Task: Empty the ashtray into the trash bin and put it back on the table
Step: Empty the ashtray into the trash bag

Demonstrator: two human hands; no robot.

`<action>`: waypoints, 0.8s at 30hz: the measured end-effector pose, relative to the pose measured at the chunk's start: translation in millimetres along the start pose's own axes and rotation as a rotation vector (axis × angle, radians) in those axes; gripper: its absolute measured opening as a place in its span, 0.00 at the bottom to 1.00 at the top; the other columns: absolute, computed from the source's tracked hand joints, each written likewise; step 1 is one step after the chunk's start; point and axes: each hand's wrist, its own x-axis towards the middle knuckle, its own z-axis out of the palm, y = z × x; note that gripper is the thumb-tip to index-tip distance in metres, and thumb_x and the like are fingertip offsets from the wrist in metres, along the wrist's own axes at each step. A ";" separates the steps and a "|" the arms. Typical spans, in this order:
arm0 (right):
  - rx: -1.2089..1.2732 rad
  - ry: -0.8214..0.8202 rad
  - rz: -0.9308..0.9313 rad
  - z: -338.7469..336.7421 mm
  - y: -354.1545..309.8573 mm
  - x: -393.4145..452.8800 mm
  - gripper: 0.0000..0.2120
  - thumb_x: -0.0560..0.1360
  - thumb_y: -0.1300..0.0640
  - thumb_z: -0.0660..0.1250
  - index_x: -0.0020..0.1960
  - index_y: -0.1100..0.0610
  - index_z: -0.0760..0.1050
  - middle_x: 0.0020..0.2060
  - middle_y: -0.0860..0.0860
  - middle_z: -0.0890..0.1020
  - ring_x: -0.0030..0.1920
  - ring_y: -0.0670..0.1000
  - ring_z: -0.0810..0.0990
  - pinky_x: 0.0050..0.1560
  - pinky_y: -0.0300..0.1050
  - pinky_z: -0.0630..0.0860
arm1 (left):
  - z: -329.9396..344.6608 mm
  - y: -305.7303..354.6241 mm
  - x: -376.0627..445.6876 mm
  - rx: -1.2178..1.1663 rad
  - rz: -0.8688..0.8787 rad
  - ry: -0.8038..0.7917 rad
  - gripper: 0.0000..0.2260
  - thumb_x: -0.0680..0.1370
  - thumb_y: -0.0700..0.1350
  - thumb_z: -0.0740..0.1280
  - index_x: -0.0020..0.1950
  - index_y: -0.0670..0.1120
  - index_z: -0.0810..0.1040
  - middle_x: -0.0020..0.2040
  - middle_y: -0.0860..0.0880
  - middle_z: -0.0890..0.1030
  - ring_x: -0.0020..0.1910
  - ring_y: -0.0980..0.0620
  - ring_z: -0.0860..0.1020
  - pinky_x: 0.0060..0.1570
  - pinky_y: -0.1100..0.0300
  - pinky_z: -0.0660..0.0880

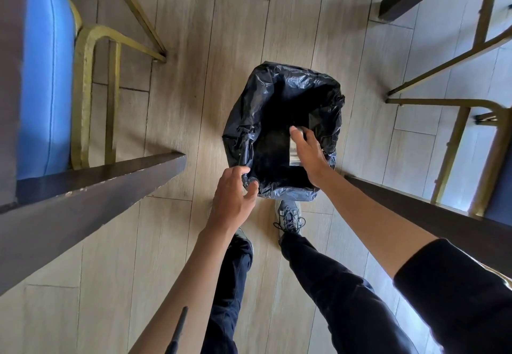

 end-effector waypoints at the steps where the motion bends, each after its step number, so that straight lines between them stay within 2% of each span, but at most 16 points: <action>1: 0.008 -0.016 0.009 1.1 -0.1 2.5 0.43 0.70 0.27 0.63 0.77 0.49 0.62 0.73 0.51 0.71 0.73 0.53 0.69 0.73 0.59 0.66 | 1.2 1.0 -0.1 -0.001 -0.004 -0.003 0.18 0.81 0.48 0.65 0.69 0.44 0.72 0.66 0.44 0.74 0.64 0.48 0.75 0.58 0.62 0.69; 4: 0.020 -0.013 0.021 7.0 0.0 11.1 0.44 0.69 0.28 0.65 0.77 0.50 0.63 0.71 0.51 0.73 0.69 0.52 0.72 0.71 0.57 0.69 | 4.6 3.3 0.6 0.022 -0.005 0.011 0.18 0.80 0.48 0.66 0.69 0.44 0.72 0.66 0.44 0.74 0.62 0.50 0.76 0.54 0.66 0.67; 8: 0.031 0.069 0.065 20.4 0.5 19.1 0.42 0.68 0.31 0.68 0.76 0.51 0.65 0.68 0.51 0.75 0.67 0.54 0.73 0.69 0.58 0.73 | 7.5 4.2 1.8 0.029 -0.010 0.035 0.17 0.80 0.47 0.66 0.67 0.44 0.73 0.65 0.44 0.73 0.59 0.49 0.77 0.53 0.65 0.68; 10: -0.078 0.110 0.039 27.0 5.0 18.3 0.41 0.69 0.34 0.71 0.75 0.51 0.66 0.65 0.52 0.77 0.65 0.54 0.75 0.66 0.55 0.76 | 9.2 4.7 1.0 0.040 -0.012 0.043 0.17 0.80 0.47 0.66 0.67 0.44 0.74 0.65 0.44 0.73 0.56 0.49 0.78 0.53 0.64 0.71; 12: -0.207 0.094 -0.003 32.5 13.4 12.6 0.37 0.70 0.39 0.75 0.72 0.53 0.67 0.59 0.53 0.80 0.59 0.53 0.79 0.59 0.49 0.78 | 11.6 4.8 0.9 0.056 -0.029 0.042 0.17 0.80 0.47 0.66 0.67 0.44 0.73 0.67 0.45 0.73 0.54 0.49 0.80 0.55 0.59 0.76; 14: -0.394 0.008 -0.042 36.9 23.3 9.0 0.34 0.69 0.43 0.77 0.69 0.52 0.68 0.53 0.53 0.81 0.53 0.55 0.81 0.53 0.47 0.79 | 14.5 4.3 0.8 0.086 -0.049 0.025 0.19 0.80 0.47 0.66 0.69 0.43 0.72 0.70 0.44 0.71 0.56 0.48 0.80 0.58 0.54 0.78; 17: -0.574 -0.025 -0.077 40.0 26.3 10.3 0.35 0.68 0.43 0.77 0.68 0.52 0.66 0.53 0.56 0.81 0.52 0.58 0.81 0.47 0.48 0.78 | 17.9 3.2 -0.8 0.107 -0.064 -0.005 0.23 0.80 0.48 0.65 0.73 0.41 0.68 0.73 0.43 0.68 0.63 0.47 0.77 0.61 0.55 0.77; 20: -0.628 0.013 -0.119 42.8 24.9 13.5 0.38 0.67 0.43 0.78 0.70 0.52 0.64 0.59 0.59 0.74 0.57 0.61 0.77 0.50 0.50 0.78 | 19.4 2.6 -1.7 0.108 -0.059 -0.010 0.25 0.80 0.48 0.65 0.74 0.40 0.66 0.73 0.43 0.67 0.66 0.46 0.75 0.62 0.54 0.76; 24: -0.709 -0.039 -0.109 44.5 27.9 14.2 0.41 0.67 0.45 0.80 0.73 0.53 0.65 0.63 0.59 0.73 0.63 0.61 0.76 0.57 0.50 0.78 | 19.7 3.8 0.1 0.113 -0.070 -0.007 0.25 0.80 0.48 0.65 0.74 0.39 0.67 0.72 0.42 0.68 0.67 0.45 0.75 0.62 0.55 0.75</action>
